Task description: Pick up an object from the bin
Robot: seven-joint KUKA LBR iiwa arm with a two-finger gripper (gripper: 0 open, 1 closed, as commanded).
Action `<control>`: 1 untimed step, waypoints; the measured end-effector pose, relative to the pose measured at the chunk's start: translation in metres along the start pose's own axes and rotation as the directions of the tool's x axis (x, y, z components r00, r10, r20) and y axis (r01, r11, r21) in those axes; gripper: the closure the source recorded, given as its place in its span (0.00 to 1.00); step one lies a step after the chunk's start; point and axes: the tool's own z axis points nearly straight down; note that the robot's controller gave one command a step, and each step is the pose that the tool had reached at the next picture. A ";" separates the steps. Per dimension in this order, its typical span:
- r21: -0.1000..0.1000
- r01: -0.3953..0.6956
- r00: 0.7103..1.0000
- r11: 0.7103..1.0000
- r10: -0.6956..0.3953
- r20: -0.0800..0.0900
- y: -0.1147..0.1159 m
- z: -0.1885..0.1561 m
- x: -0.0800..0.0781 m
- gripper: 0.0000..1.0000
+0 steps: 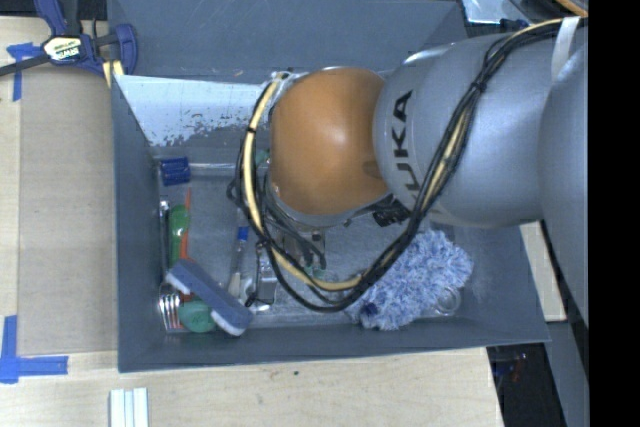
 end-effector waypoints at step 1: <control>-0.002 -0.005 1.000 1.000 0.005 0.008 -0.001 -0.004 -0.002 0.00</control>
Offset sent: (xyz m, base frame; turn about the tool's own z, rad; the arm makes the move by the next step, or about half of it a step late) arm 0.0309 0.0430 -0.1102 -0.4185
